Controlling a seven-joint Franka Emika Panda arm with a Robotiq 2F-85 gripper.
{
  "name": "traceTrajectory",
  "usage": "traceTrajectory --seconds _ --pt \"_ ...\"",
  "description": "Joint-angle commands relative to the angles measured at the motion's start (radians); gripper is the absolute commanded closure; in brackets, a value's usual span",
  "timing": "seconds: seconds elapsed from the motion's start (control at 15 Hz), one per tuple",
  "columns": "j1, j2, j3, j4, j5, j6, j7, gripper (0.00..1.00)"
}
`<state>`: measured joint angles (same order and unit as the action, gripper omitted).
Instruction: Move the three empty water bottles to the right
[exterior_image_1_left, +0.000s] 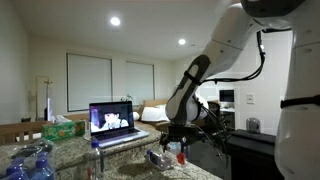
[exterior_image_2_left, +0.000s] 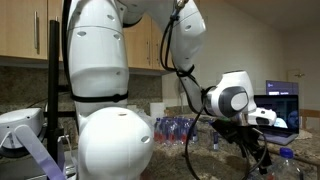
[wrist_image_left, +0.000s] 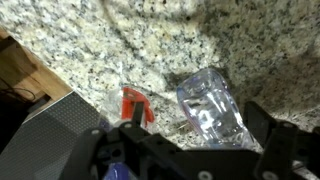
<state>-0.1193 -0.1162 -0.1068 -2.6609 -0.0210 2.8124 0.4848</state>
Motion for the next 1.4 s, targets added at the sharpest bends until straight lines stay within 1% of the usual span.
traceTrajectory --seconds 0.0,0.2,0.33,0.67,0.93,1.33 --pt "0.016 0.068 -0.004 0.039 0.099 0.05 -0.172 0.0" --pt "0.029 0.119 0.002 0.08 0.15 0.052 -0.285 0.0" --pt "0.031 0.152 0.008 0.116 0.167 0.033 -0.322 0.0" --pt "0.029 0.225 0.029 0.177 0.181 0.012 -0.371 0.0" --pt "0.027 0.269 0.041 0.205 0.168 0.006 -0.383 0.0" --pt "0.027 0.295 0.051 0.228 0.158 -0.019 -0.381 0.0"
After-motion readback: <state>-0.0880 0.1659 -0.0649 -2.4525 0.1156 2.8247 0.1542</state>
